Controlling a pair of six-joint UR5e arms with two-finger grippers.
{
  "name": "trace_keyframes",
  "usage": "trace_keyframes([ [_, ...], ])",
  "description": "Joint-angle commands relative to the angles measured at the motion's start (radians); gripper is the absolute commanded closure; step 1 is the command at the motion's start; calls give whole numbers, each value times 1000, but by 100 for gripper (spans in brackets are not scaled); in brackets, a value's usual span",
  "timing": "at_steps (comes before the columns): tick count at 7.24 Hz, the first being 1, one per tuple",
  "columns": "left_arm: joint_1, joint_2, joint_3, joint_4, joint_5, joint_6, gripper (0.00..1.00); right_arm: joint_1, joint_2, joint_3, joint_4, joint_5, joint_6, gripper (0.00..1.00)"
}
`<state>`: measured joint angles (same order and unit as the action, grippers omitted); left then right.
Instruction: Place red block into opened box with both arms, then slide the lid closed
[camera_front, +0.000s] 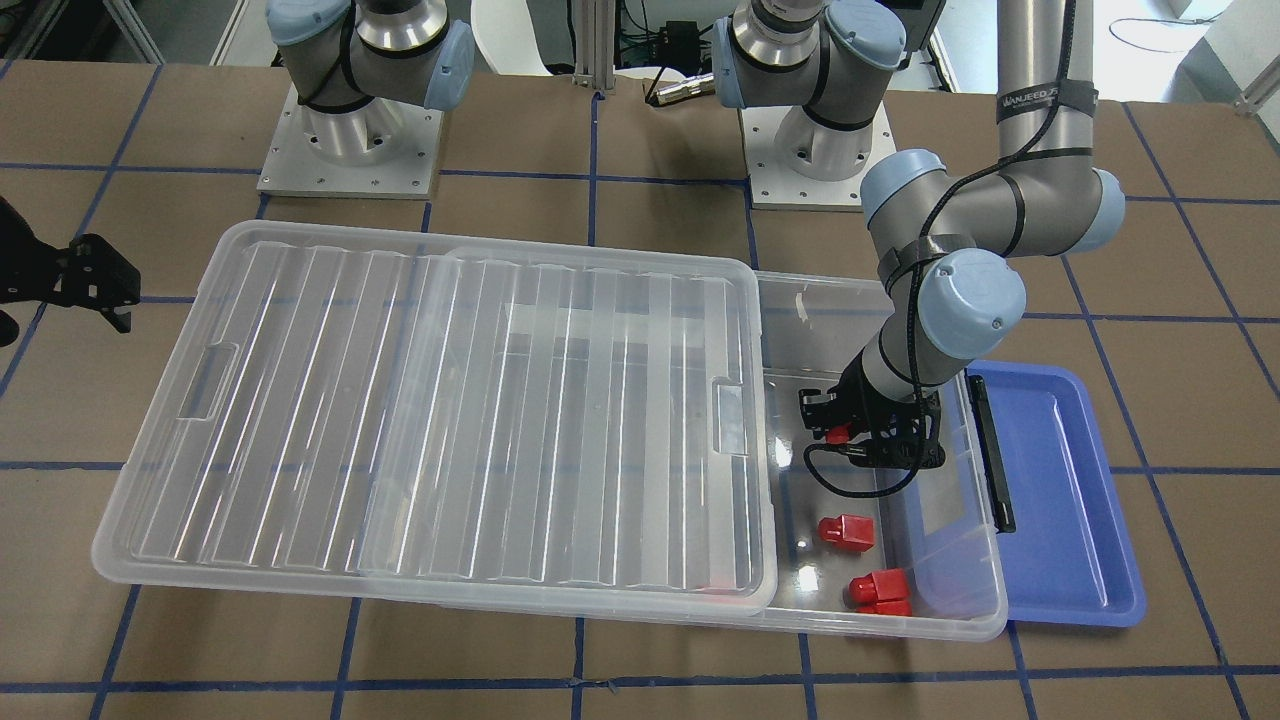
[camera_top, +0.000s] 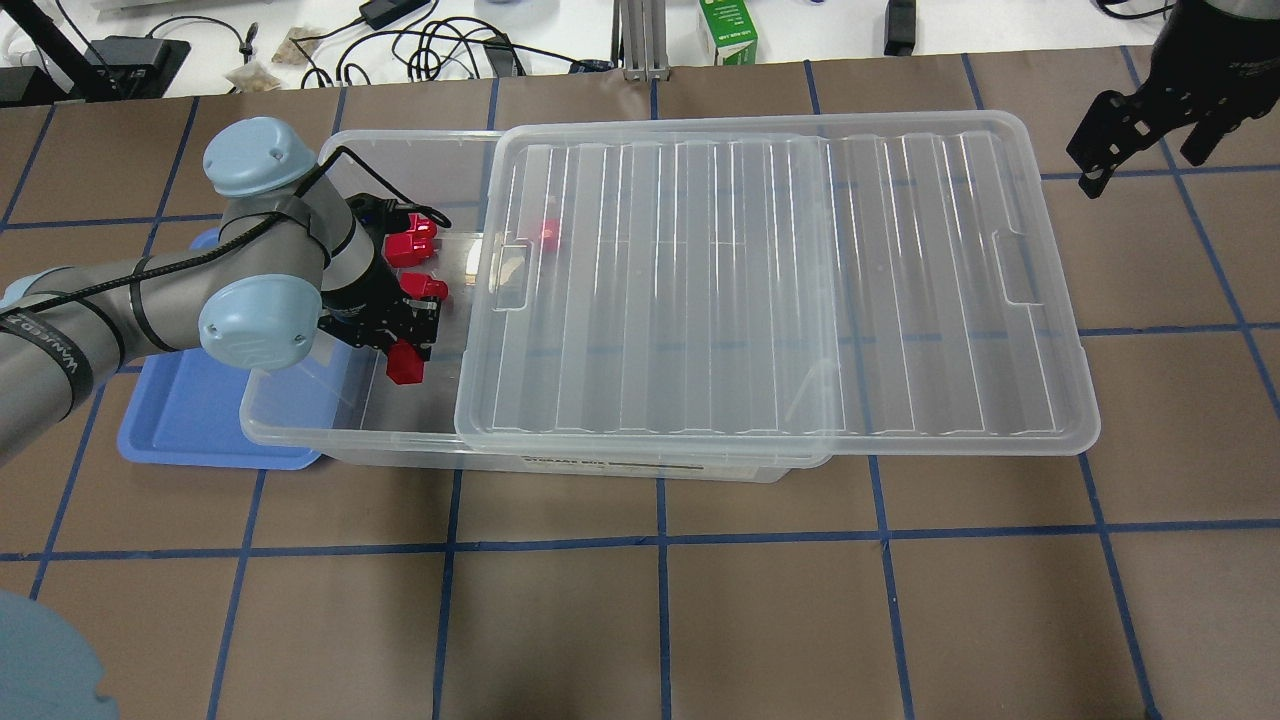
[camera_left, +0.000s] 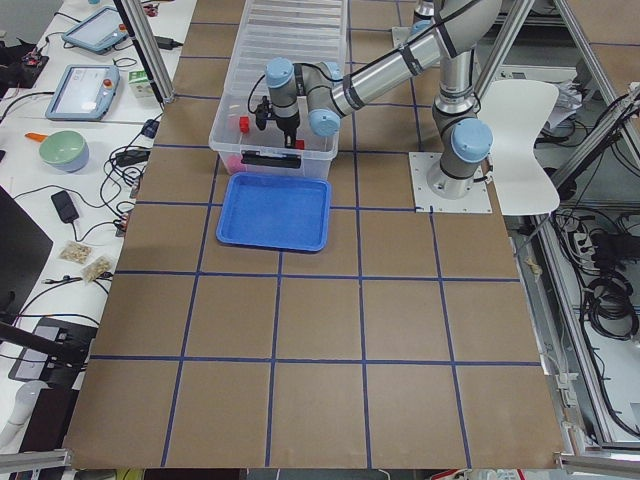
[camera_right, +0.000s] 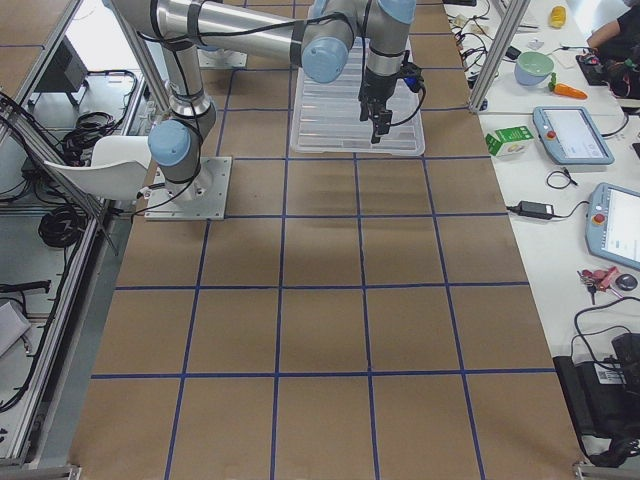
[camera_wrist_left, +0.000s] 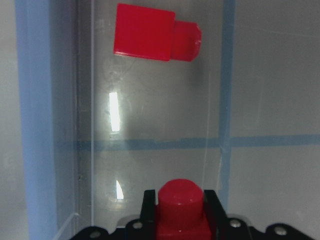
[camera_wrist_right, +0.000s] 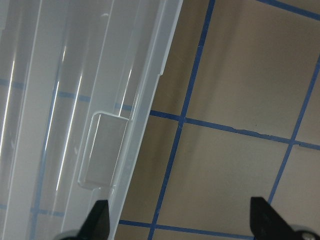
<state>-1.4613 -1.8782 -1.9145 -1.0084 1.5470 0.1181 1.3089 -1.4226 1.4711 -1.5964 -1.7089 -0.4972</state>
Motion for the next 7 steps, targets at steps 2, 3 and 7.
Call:
trace_keyframes([
  [2,-1,-9,6,28,15,-18,3,-2,-1,14,0,-2,-3,0],
  [3,-2,11,9,27,13,-18,0,-2,1,14,-2,-2,-3,0],
  [7,-55,129,234,-356,28,-46,0,-2,8,17,-7,0,-1,0],
])
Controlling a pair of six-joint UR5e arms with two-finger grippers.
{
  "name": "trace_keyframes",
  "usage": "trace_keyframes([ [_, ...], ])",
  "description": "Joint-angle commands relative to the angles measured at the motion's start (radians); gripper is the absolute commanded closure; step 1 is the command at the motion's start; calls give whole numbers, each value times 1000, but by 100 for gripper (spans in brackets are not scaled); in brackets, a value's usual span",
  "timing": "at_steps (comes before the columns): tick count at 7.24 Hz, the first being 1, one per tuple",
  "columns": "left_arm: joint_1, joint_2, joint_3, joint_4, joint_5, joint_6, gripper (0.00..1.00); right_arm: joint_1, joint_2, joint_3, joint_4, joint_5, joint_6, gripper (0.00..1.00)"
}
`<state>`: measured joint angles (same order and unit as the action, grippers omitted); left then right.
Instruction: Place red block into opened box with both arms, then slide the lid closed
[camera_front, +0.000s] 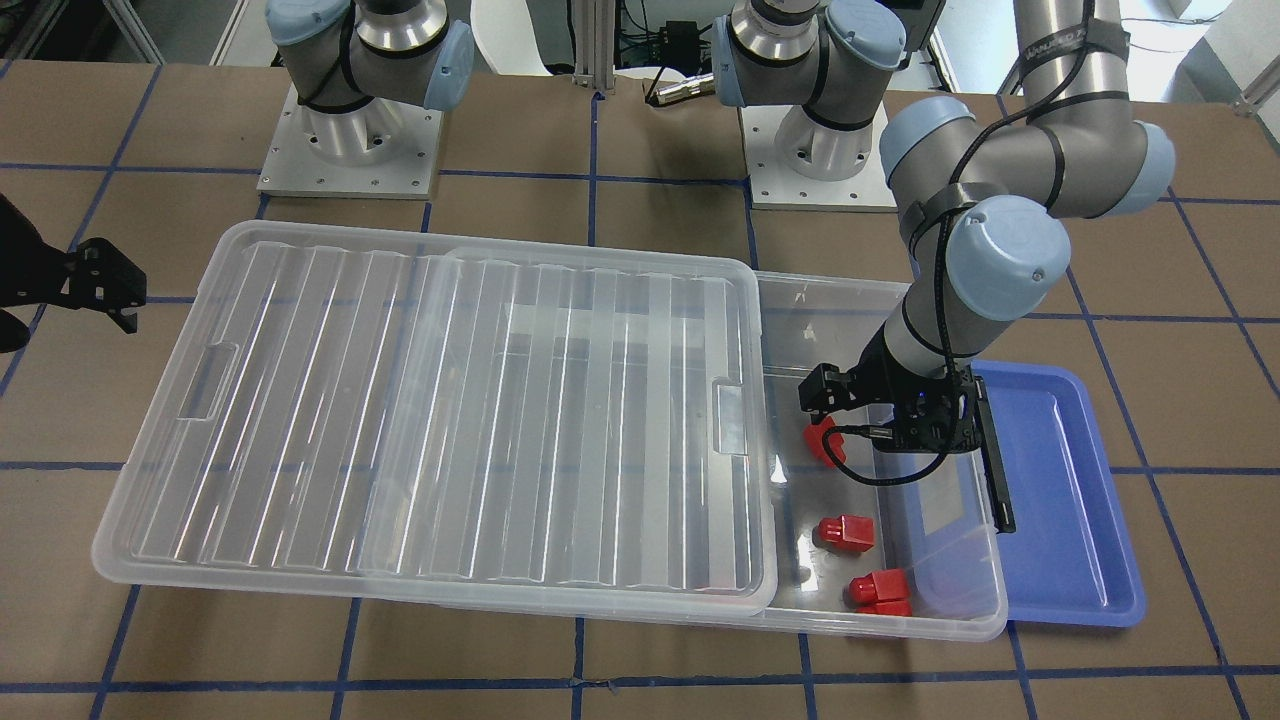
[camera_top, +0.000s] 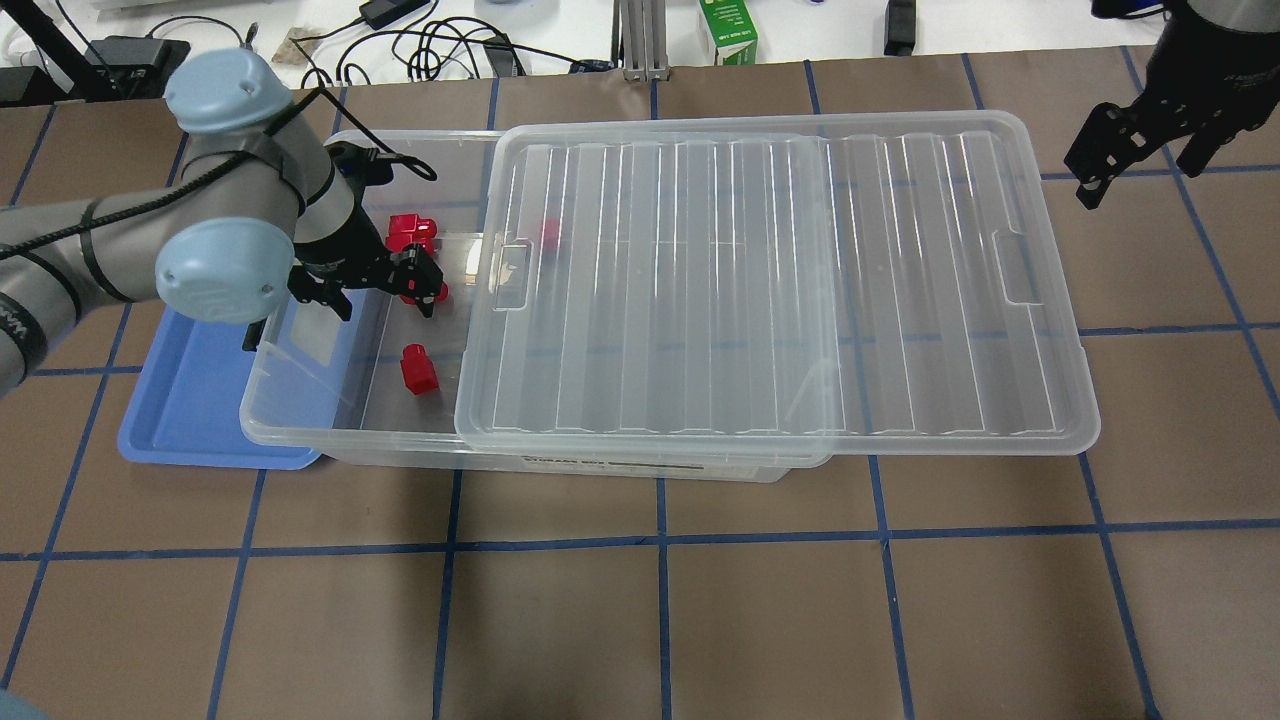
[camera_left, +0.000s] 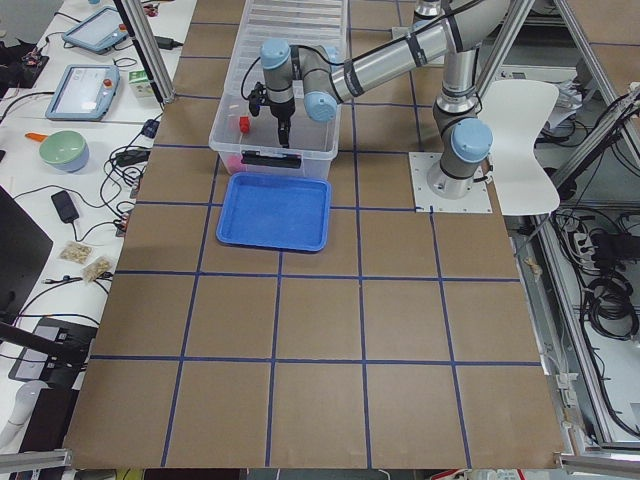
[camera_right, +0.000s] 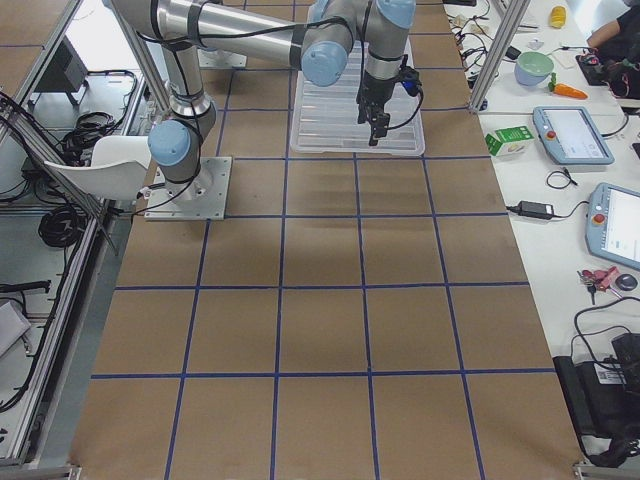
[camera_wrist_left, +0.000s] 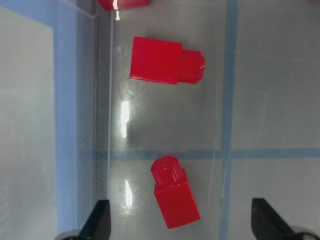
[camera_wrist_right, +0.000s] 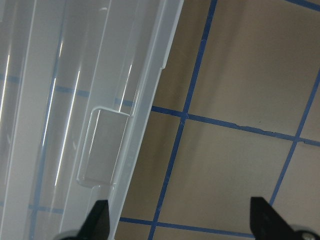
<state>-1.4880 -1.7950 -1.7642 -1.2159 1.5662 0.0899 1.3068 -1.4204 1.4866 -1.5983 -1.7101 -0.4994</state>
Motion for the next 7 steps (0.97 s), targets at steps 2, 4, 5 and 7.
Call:
trace_keyframes([
  [2,-78,101,240,-334,12,-65,0,-20,12,21,-38,15,9,0],
  [4,-90,143,276,-356,9,-65,0,-107,24,29,-34,15,2,0],
  [5,-98,163,284,-366,17,-65,0,-154,29,32,-26,18,4,0],
  [7,-98,186,275,-372,26,-65,0,-167,31,82,-40,75,18,0],
])
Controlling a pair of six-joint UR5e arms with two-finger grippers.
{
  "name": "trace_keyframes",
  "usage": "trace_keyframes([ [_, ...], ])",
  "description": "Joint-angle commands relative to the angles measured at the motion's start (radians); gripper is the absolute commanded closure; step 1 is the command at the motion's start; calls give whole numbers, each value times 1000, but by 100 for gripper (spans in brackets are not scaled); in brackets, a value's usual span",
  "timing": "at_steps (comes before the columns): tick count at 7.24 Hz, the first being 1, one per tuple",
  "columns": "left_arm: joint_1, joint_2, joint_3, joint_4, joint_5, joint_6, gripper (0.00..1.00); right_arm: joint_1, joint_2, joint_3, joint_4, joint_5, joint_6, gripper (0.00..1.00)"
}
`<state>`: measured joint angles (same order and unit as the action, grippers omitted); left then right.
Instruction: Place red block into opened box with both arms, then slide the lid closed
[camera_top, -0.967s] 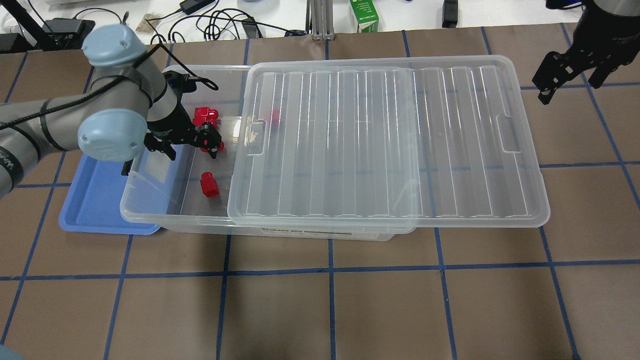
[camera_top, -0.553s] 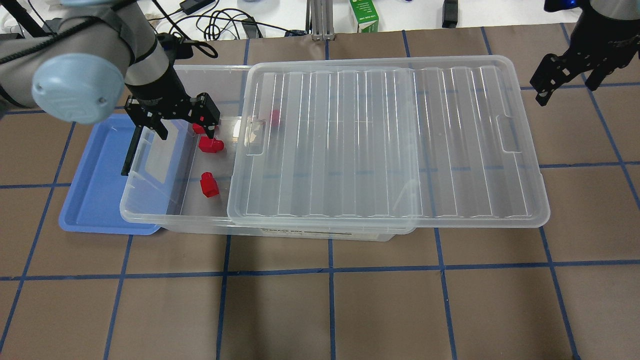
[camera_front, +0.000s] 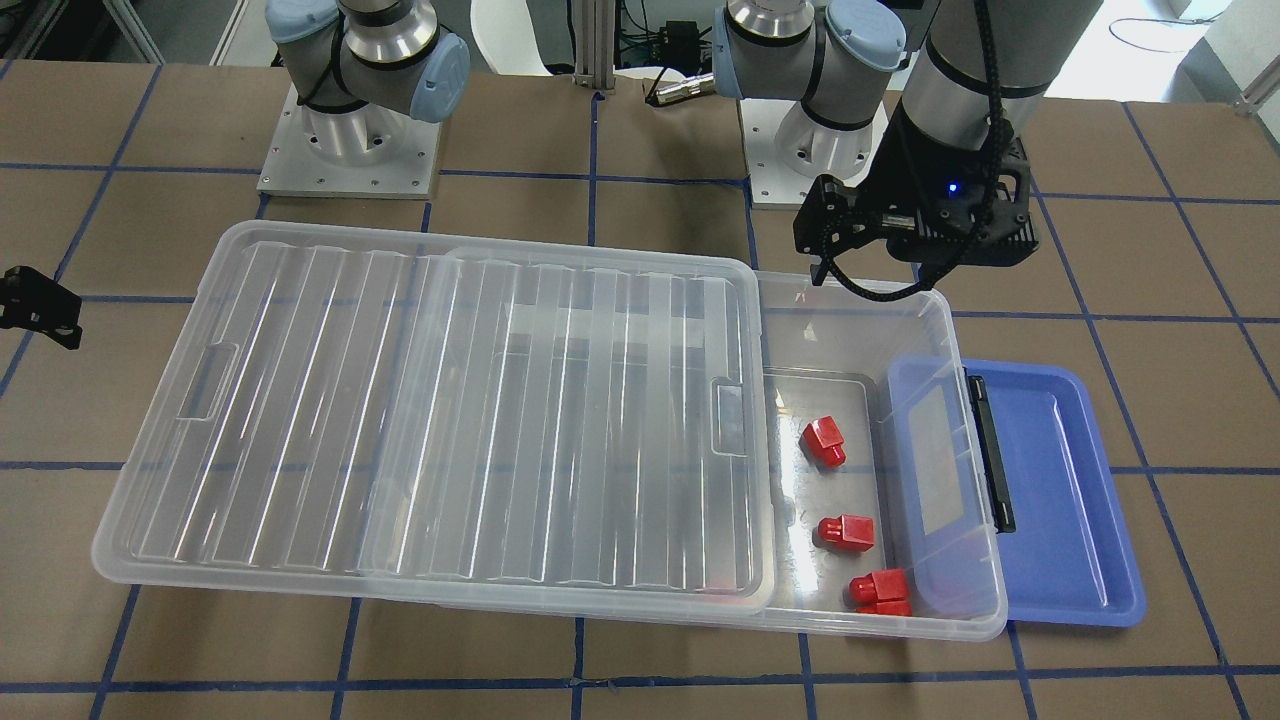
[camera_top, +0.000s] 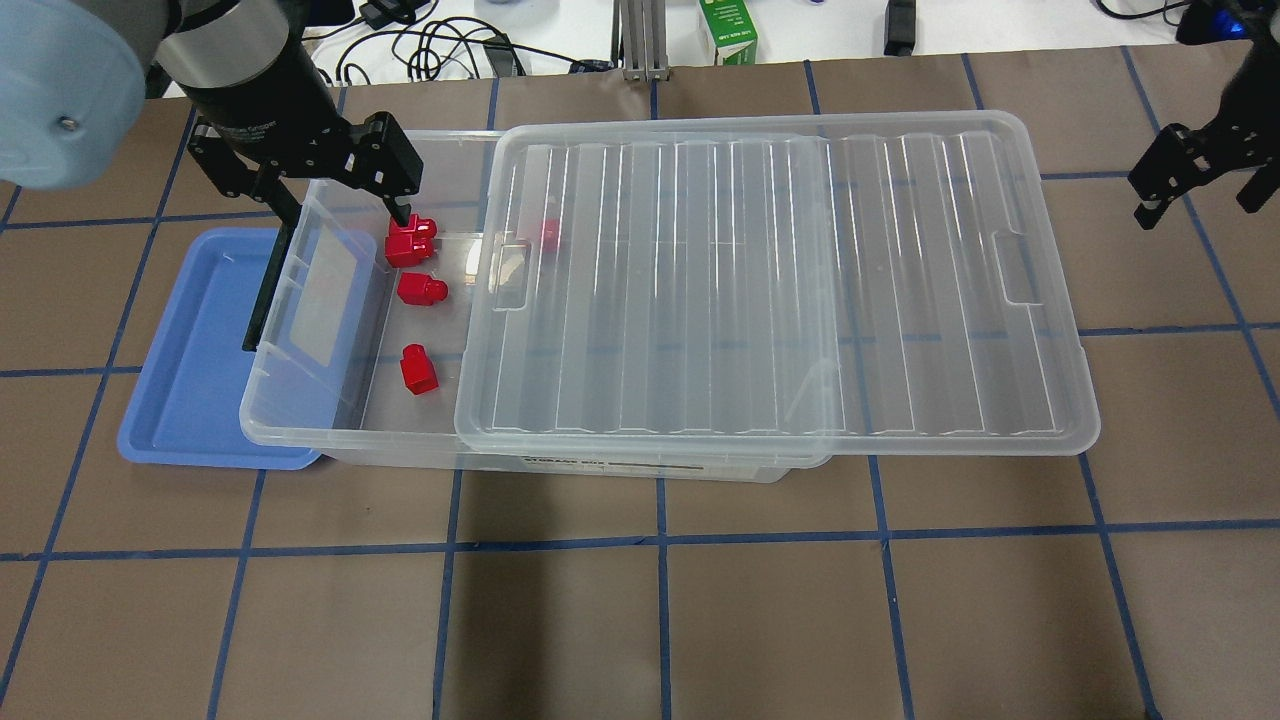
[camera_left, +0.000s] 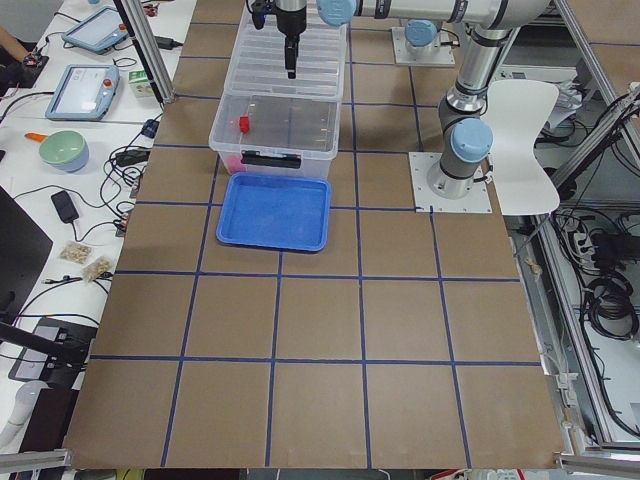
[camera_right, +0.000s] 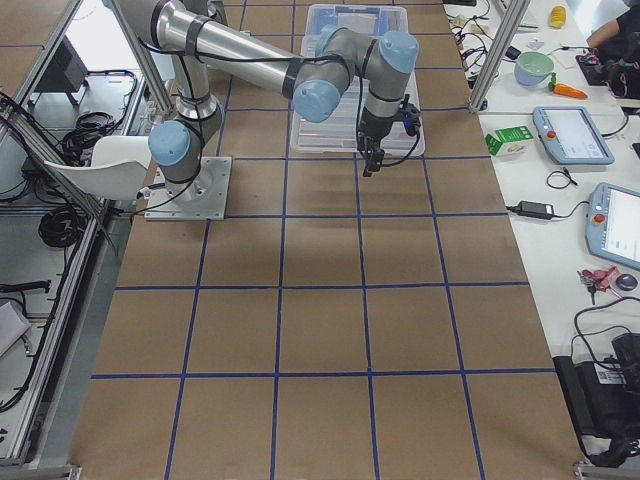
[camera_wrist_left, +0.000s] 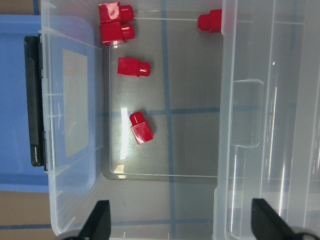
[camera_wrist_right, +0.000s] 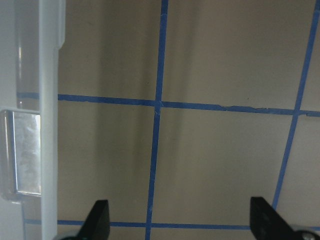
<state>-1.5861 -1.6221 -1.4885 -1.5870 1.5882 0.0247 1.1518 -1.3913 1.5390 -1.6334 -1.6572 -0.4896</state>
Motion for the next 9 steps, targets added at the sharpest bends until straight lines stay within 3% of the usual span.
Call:
trace_keyframes([
  [1,1,13,-9,-5,6,1,0,-8,2,55,-5,31,41,0],
  [3,-2,24,-9,2,7,3,0,-1,17,102,-92,46,56,0],
  [5,0,22,-13,5,7,3,0,2,18,136,-103,95,57,0],
  [9,0,15,-13,5,7,3,0,55,18,138,-120,96,62,0],
])
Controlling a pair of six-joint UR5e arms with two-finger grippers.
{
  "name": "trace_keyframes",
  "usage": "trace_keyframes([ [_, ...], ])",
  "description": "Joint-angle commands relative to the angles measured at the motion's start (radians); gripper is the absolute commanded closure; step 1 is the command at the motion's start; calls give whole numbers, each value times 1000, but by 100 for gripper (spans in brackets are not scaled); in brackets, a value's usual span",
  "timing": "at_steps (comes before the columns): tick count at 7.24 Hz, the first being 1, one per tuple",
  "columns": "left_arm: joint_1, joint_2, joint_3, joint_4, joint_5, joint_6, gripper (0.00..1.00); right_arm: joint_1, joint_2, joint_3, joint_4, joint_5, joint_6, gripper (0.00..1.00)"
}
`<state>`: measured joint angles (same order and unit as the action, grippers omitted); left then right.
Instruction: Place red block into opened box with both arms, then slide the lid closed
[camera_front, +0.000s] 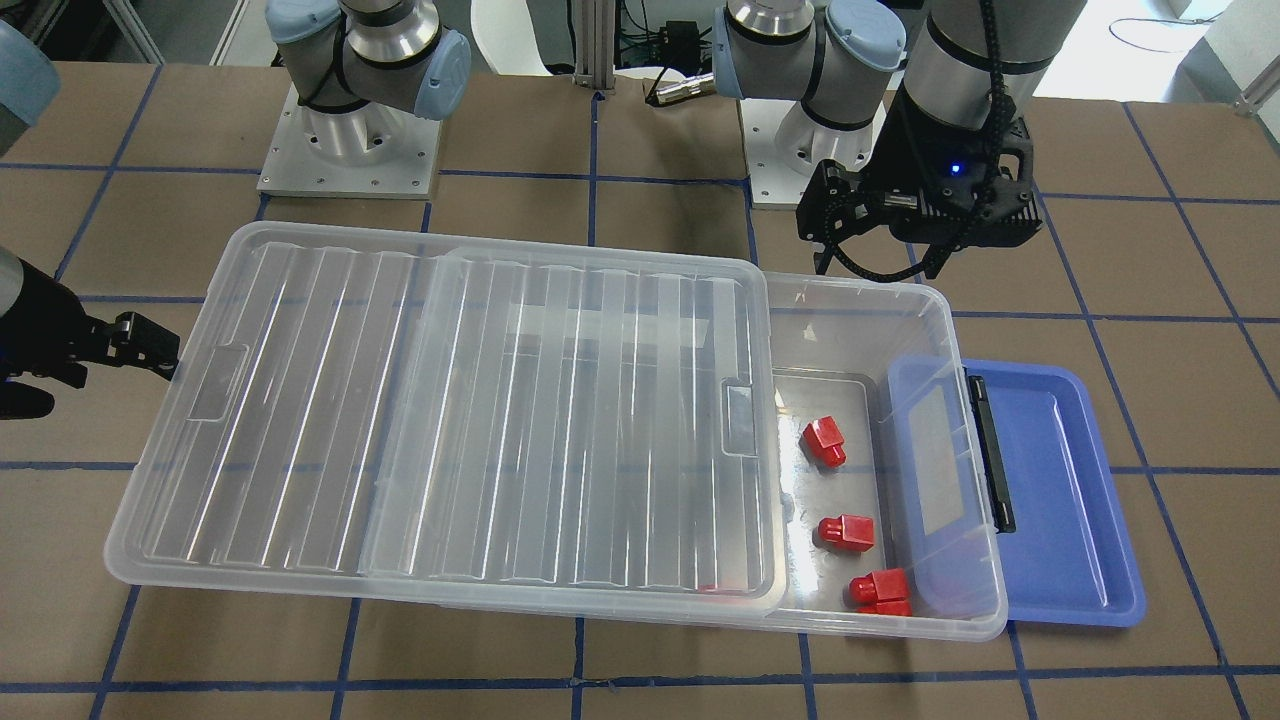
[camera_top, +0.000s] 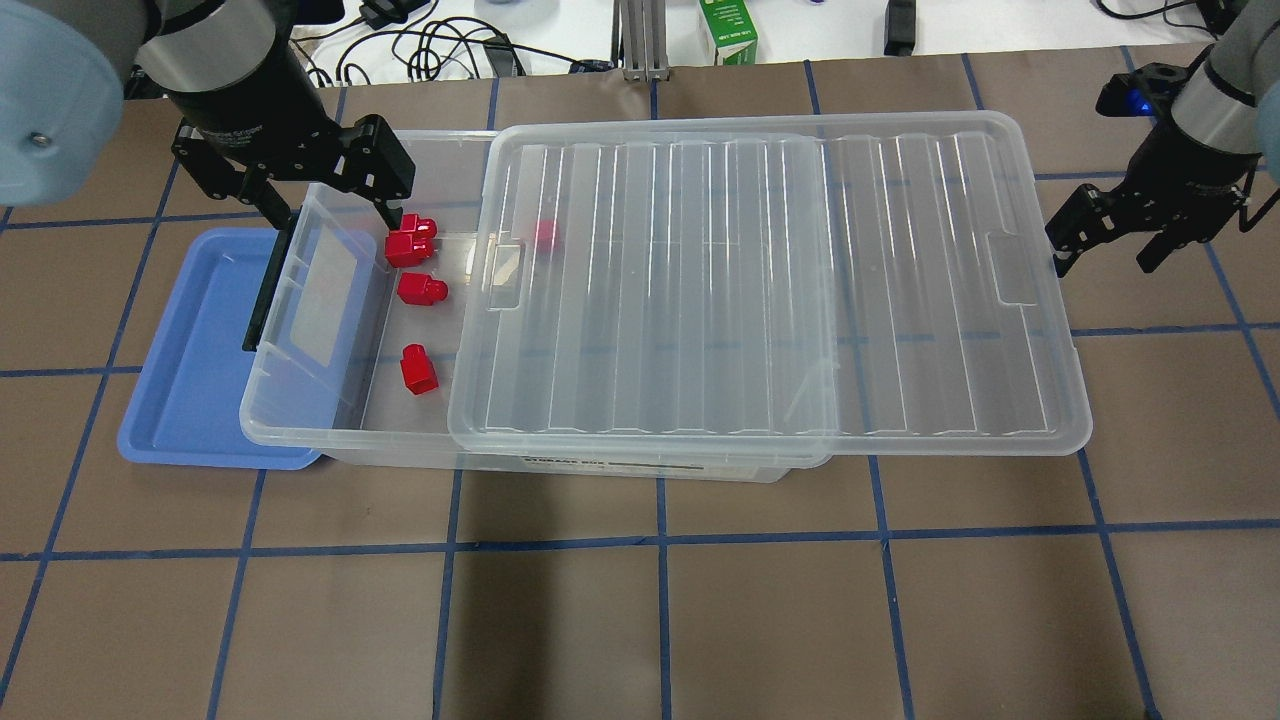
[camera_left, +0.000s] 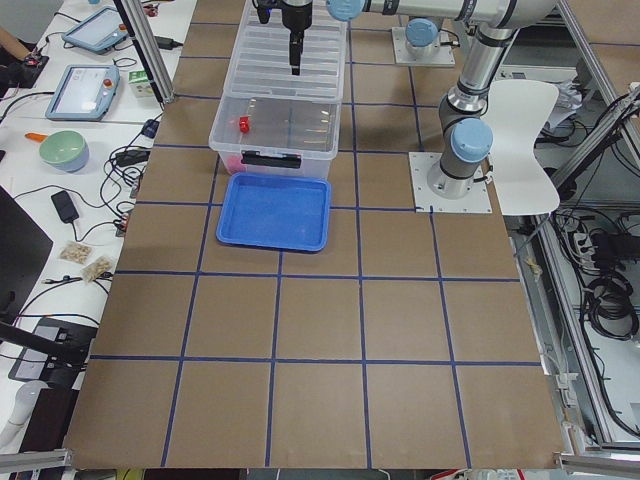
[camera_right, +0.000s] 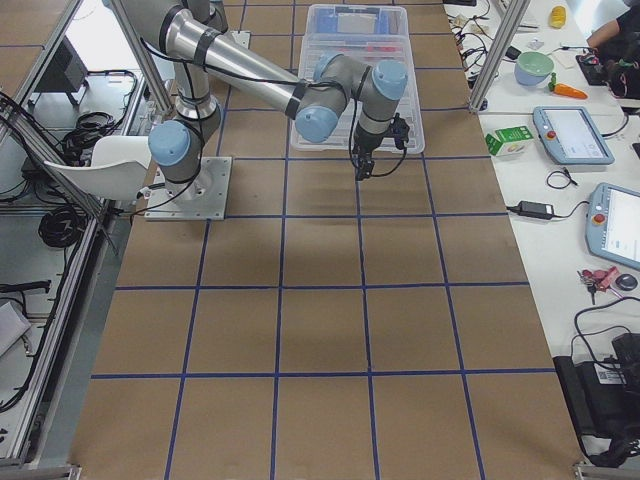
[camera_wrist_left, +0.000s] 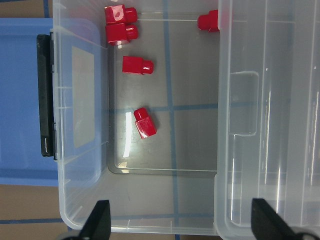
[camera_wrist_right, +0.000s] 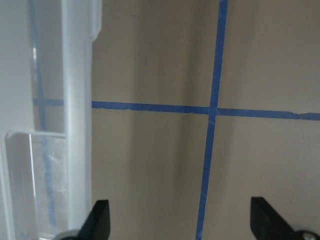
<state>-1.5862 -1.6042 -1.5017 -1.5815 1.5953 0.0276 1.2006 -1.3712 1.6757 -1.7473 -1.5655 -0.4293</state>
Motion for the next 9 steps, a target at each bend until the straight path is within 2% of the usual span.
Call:
trace_keyframes([
  [1,0,-2,0,0,0,0,0,34,-2,-1,-6,2,1,0],
  [3,0,-3,0,0,0,0,0,114,0,1,-61,-2,61,0],
  [9,0,3,0,0,0,0,0,280,4,1,-63,4,263,0],
])
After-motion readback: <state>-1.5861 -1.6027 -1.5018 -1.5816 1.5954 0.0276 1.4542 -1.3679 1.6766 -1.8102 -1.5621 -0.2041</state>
